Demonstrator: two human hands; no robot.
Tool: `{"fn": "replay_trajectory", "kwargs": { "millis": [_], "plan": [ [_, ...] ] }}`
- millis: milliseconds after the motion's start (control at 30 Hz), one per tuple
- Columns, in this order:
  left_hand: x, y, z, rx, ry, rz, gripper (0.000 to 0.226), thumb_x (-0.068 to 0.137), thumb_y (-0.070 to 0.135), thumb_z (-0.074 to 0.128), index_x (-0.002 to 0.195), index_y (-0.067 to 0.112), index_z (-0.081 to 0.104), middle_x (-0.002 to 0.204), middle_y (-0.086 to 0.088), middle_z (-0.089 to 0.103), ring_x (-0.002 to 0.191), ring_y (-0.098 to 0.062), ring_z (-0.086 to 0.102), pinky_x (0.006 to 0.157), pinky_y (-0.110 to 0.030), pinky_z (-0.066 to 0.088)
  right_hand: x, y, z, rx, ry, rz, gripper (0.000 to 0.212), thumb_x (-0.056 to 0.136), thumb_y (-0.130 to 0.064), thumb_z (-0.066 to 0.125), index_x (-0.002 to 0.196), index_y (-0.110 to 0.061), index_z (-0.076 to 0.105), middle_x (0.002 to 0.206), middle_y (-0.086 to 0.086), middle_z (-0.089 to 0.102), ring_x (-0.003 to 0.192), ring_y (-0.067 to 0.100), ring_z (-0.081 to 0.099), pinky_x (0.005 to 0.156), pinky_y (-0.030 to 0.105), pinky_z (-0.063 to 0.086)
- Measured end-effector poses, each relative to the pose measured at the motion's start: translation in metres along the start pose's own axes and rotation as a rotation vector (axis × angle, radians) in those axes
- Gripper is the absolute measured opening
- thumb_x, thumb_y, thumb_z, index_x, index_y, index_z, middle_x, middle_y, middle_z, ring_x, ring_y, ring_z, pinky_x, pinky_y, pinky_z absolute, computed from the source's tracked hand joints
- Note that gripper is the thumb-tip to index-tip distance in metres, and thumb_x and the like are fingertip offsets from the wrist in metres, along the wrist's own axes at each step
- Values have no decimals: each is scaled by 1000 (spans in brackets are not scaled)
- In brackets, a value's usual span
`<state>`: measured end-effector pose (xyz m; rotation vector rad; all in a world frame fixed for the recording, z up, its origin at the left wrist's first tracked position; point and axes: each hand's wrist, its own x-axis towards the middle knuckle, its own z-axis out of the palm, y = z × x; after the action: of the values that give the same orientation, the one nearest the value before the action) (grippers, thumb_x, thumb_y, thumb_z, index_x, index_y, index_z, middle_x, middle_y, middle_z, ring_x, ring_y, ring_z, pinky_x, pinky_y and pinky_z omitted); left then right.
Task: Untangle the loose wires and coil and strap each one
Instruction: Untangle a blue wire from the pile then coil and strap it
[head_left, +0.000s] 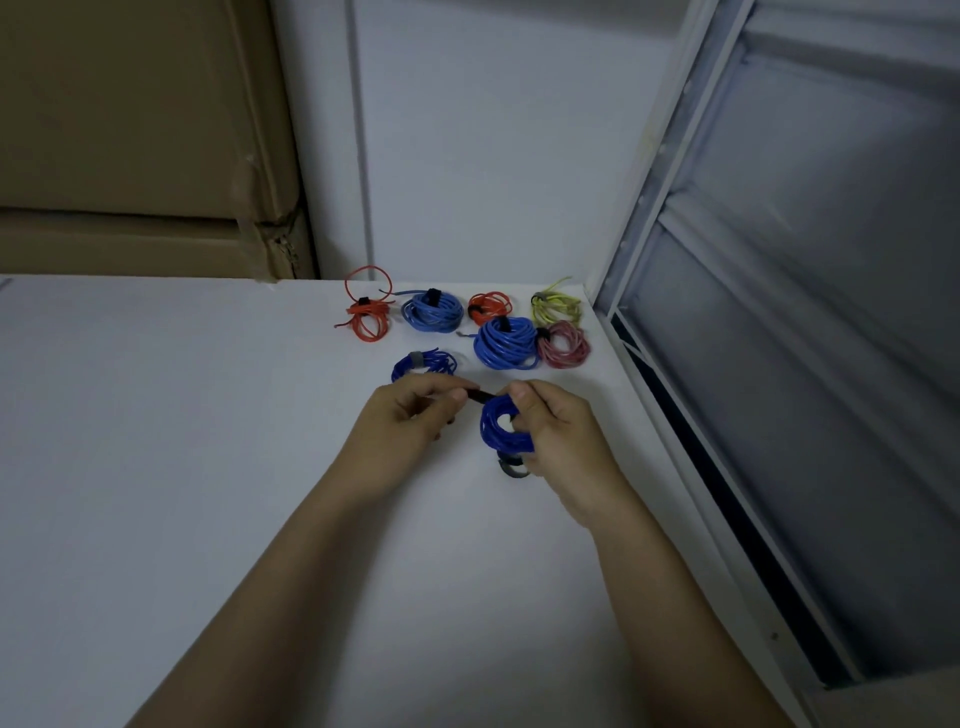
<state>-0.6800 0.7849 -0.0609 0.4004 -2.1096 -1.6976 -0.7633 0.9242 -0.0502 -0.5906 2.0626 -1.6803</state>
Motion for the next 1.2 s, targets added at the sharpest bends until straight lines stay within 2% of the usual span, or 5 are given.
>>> {"fn": "replay_trajectory", "kwargs": {
  "millis": [233,533,833,1033,1200],
  "plan": [
    [-3,1,4,-142,224,-7,4,88,15,66,88,16,69,79,4,70,69,-7,63,59,-18,50,-11,-8,9,106,-82,103,30,99,-33,47,79,-29,69,82,3,58,77,17,50,61,25,39],
    [-10,7,0,-222,160,-9,11,91,-3,56,84,1,49,77,-10,70,67,-15,70,61,-22,57,-15,-12,15,-56,-90,-18,24,100,-30,46,86,-28,65,76,-13,63,61,-9,53,54,8,38],
    [-14,11,-3,-286,104,-77,13,92,2,59,83,4,49,71,-7,69,62,-15,70,55,-19,54,-14,-7,14,-134,-82,-94,21,101,-28,43,88,-25,59,81,-2,61,69,4,53,59,19,39],
    [-15,10,-6,-262,91,-121,13,93,6,59,85,7,49,66,-1,71,56,-14,68,51,-18,52,-16,-6,17,-190,-96,-191,20,101,-23,44,83,-30,52,82,-11,59,67,-3,53,67,16,44],
    [-15,9,-6,-236,34,-136,14,92,9,61,82,9,50,63,-2,67,58,-14,67,53,-20,53,-18,-4,22,-230,-104,-269,24,100,-20,45,81,-31,51,79,-10,57,77,9,54,77,35,49]
  ]
}}
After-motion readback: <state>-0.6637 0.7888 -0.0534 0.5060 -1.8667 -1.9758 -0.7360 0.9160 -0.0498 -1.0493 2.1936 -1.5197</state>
